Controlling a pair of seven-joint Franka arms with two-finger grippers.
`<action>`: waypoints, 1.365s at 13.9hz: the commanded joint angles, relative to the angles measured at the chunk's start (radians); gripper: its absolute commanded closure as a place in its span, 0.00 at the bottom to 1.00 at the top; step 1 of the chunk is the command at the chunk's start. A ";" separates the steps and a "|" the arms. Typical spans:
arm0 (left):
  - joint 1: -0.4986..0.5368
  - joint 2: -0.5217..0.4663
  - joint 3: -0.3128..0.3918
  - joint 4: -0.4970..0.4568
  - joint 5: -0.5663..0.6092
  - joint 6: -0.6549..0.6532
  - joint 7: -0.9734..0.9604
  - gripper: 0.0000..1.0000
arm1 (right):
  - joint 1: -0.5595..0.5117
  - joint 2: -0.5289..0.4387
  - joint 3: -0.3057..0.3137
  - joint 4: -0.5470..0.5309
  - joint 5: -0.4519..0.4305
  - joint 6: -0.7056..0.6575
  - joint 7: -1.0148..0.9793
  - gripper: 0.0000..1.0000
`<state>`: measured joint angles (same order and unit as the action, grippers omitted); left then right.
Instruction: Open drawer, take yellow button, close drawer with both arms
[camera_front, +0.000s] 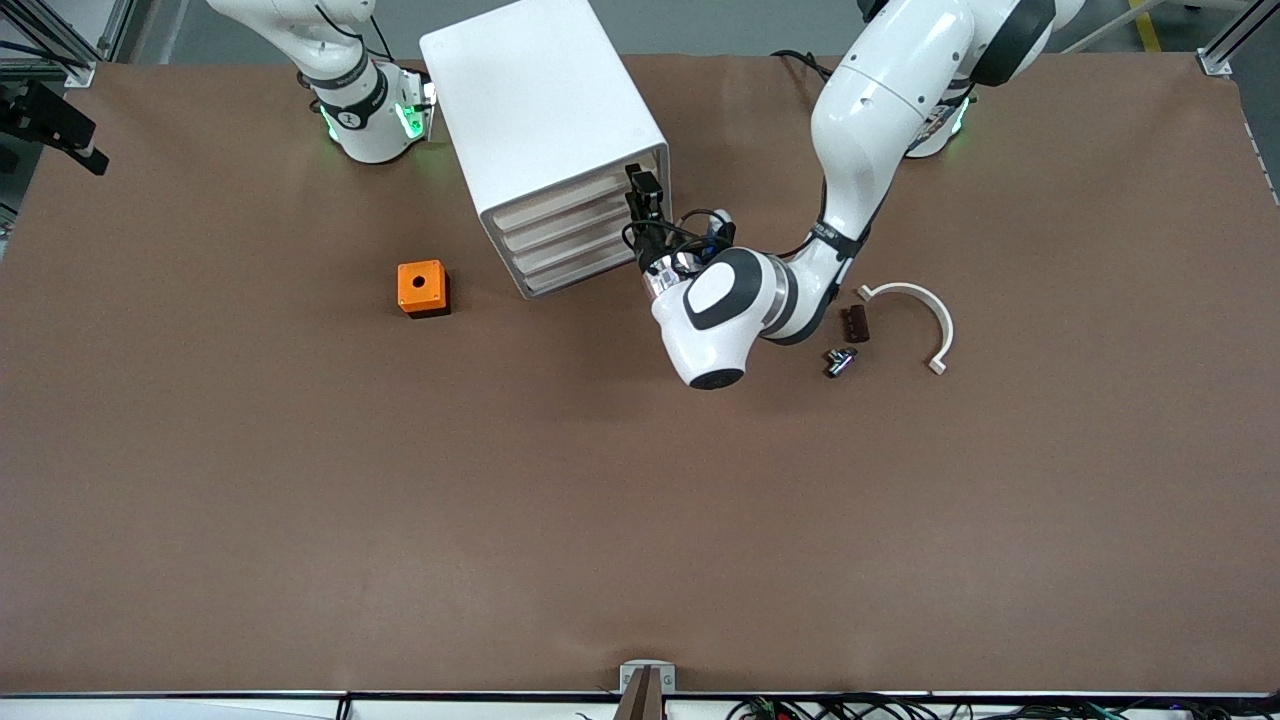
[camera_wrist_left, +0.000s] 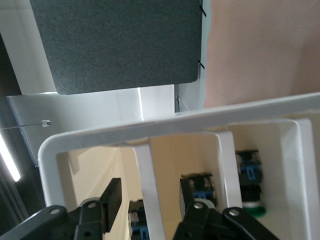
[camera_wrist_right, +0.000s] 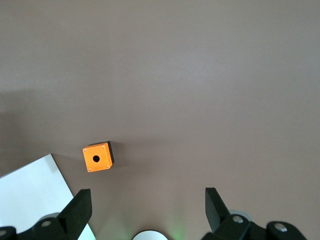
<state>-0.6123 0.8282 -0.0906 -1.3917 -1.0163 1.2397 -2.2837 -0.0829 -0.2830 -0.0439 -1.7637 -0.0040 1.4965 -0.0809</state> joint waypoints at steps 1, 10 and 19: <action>-0.023 -0.007 0.005 -0.012 -0.022 -0.037 -0.023 0.51 | 0.005 0.036 -0.001 0.046 -0.001 -0.007 0.010 0.00; -0.018 -0.003 0.006 -0.009 -0.025 -0.037 -0.020 0.88 | 0.034 0.168 0.001 0.107 -0.001 -0.018 0.003 0.00; 0.063 0.002 0.015 -0.001 -0.056 0.018 -0.008 0.87 | -0.017 0.338 -0.011 0.147 -0.011 0.002 -0.053 0.00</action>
<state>-0.5895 0.8346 -0.0800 -1.4019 -1.0421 1.2366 -2.2857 -0.0724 -0.0014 -0.0602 -1.6650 -0.0052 1.5069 -0.1135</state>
